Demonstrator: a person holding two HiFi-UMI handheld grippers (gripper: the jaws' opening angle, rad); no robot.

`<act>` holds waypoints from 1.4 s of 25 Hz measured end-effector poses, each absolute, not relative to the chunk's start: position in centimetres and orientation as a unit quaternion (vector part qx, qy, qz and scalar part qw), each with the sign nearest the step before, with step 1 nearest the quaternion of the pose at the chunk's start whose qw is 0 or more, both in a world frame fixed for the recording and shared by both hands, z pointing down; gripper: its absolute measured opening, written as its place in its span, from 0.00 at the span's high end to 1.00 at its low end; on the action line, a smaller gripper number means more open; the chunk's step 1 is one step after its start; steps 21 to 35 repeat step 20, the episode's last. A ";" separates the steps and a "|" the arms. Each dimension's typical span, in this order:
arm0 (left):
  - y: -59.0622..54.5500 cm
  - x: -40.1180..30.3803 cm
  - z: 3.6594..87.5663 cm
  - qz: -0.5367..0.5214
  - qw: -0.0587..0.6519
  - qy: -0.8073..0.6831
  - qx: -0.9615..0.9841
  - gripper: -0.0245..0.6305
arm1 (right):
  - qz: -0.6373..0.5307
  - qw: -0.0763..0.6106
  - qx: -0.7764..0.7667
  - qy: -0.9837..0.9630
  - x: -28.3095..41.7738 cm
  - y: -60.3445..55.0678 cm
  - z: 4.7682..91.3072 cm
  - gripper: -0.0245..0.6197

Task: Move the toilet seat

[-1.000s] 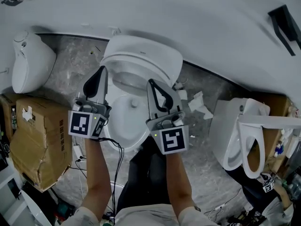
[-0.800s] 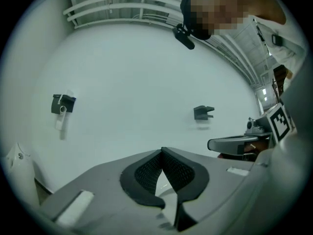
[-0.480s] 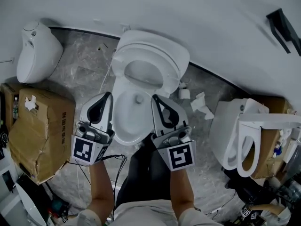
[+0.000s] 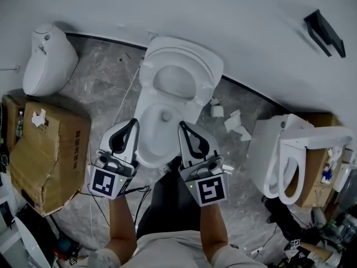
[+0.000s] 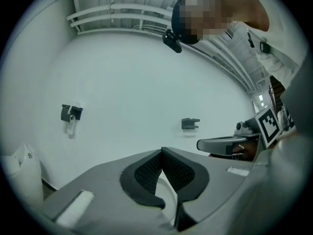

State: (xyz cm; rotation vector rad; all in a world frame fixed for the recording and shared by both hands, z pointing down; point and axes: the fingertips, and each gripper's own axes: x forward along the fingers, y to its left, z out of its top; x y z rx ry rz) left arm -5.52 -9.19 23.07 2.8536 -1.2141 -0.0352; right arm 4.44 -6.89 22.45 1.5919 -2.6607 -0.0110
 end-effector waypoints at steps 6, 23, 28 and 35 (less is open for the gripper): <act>-8.1 -5.6 22.5 -0.014 0.019 -0.386 0.922 0.96 | 0.000 0.024 0.521 -0.853 4.1 -5.5 22.3 0.97; -7.4 -4.7 21.6 -0.016 0.013 -0.379 0.925 0.96 | -0.010 0.025 0.524 -0.851 4.3 -4.6 21.1 0.97; -7.4 -4.7 21.6 -0.016 0.013 -0.379 0.925 0.96 | -0.010 0.025 0.524 -0.851 4.3 -4.6 21.1 0.97; -7.4 -4.7 21.6 -0.016 0.013 -0.379 0.925 0.96 | -0.010 0.025 0.524 -0.851 4.3 -4.6 21.1 0.97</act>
